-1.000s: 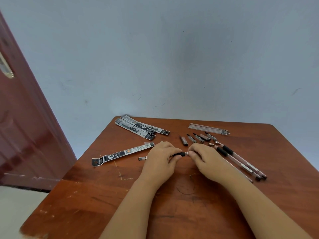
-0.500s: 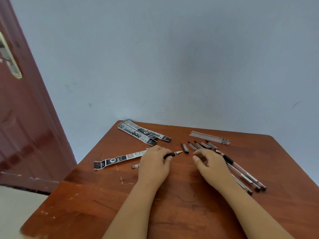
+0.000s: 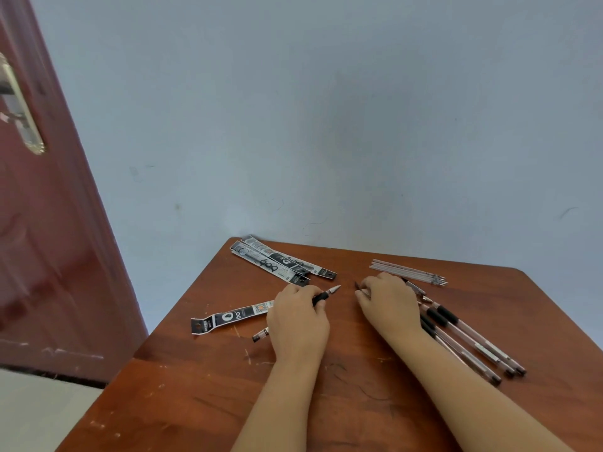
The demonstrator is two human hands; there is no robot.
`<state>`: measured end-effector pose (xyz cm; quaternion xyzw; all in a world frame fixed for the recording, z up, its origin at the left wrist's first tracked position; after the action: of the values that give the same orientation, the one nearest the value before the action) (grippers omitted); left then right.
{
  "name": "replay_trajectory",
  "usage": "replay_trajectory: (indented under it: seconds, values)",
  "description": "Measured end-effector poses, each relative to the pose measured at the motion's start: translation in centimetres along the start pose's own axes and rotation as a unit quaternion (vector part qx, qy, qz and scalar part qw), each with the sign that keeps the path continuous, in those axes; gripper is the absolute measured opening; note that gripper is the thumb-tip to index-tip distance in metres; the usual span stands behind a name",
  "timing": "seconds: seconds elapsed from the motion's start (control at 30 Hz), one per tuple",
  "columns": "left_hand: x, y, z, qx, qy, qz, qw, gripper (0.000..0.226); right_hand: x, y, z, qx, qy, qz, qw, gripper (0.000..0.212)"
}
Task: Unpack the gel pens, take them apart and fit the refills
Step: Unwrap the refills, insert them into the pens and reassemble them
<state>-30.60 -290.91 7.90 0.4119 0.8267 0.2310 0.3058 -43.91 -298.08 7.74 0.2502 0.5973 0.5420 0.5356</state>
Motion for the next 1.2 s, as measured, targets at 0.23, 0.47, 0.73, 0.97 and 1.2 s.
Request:
replay_trajectory:
  seconds: [0.23, 0.47, 0.73, 0.97, 1.2]
  values:
    - [0.0, -0.5, -0.1, -0.009, -0.009, 0.014, 1.0, 0.023, 0.1, 0.1, -0.3, -0.059, -0.013, 0.002, 0.998, 0.023]
    - [0.3, -1.4, -1.2, 0.001, -0.049, 0.044, 0.998, 0.022, 3.0, 2.9, -1.5, -0.122, 0.009, -0.009, 0.992, 0.019]
    - [1.1, -2.6, -2.2, -0.02, -0.094, 0.102, 0.99, 0.022, 4.2, 3.3, -3.7, -0.286, -0.015, -0.05, 0.957, 0.013]
    - [1.3, -2.8, -2.8, 0.003, -0.122, 0.101, 0.987, 0.019, 4.0, 3.5, -3.1, -0.301, 0.038, -0.05, 0.952, 0.014]
    - [1.7, -3.2, -3.4, 0.004, -0.153, 0.139, 0.978, 0.02, 4.1, 3.1, -2.2, -0.305, 0.073, -0.021, 0.949, 0.019]
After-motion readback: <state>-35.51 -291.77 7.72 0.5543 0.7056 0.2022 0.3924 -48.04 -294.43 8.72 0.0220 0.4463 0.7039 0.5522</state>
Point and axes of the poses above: each hand's wrist, its own x-axis away from the middle knuckle, its own y-axis out of the back of the hand, z = x × y, the point moved 8 cm from there along -x, towards the middle knuckle, and after that the axes turned 6 degrees about y, right-handed, at the moved point
